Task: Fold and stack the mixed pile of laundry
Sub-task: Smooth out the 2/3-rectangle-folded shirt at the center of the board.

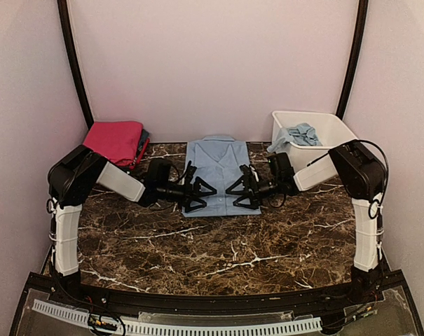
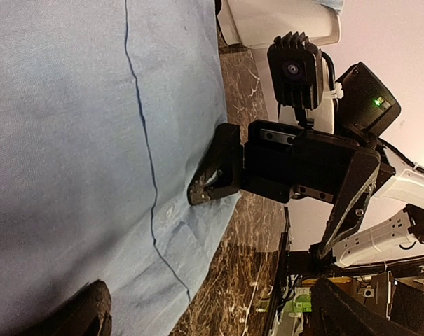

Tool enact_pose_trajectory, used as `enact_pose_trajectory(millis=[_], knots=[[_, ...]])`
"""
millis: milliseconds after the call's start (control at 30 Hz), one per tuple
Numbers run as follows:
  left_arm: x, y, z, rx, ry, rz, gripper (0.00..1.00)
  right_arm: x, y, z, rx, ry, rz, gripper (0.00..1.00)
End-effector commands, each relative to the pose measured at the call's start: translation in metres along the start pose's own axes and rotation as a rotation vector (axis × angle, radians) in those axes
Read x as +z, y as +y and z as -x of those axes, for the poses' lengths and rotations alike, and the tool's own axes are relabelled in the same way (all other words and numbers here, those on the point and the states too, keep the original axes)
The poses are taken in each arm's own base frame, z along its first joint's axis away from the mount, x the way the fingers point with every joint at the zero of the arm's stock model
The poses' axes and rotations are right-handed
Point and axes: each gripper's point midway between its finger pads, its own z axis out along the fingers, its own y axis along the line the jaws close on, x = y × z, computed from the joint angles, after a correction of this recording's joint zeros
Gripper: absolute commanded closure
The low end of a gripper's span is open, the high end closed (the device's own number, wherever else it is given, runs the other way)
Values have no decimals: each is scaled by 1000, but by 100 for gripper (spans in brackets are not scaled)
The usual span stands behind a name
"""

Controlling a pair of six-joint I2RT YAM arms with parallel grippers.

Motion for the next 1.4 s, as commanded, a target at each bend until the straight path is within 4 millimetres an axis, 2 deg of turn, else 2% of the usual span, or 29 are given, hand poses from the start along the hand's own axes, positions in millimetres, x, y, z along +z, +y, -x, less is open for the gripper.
enact_pose_trajectory(millis=[0, 200, 367, 467, 500, 533, 567, 667, 767, 900, 967, 1033, 1100, 1367], knots=[[-8, 34, -16, -83, -16, 77, 1, -3, -41, -24, 93, -2, -91, 2], [-26, 24, -46, -73, -4, 134, 1, -12, -23, -61, 93, 12, -99, 3], [-37, 3, -73, -42, 9, 138, 1, -20, 19, -85, 39, 9, -75, 5], [-58, -15, -77, 0, -29, 157, 1, -36, 44, -91, -11, -19, -79, 9], [-69, -28, -69, 32, -78, 164, 1, -41, 44, -90, -25, -40, -119, 11], [-75, -22, -76, 26, -72, 206, 1, -48, 44, -91, -39, -53, -163, 16], [-85, -31, -69, 51, -116, 220, 1, -54, 42, -91, -49, -69, -209, 21], [-103, -22, -78, 34, -149, 290, 1, -65, 35, -95, -57, -89, -282, 31], [-111, -8, -87, 9, -155, 347, 6, -66, 15, -103, -24, -79, -342, 38], [-111, 14, -98, -17, -143, 384, 20, -66, -11, -112, 36, -73, -409, 52], [-111, 23, -101, -27, -150, 396, 31, -68, -18, -115, 47, -82, -435, 55], [-110, 30, -105, -28, -144, 406, 49, -69, -21, -118, 53, -82, -441, 60], [-108, 35, -108, -30, -136, 407, 56, -68, -26, -120, 59, -75, -449, 62], [-94, 52, -111, -44, -107, 403, 67, -58, -42, -120, 77, -53, -447, 69]])
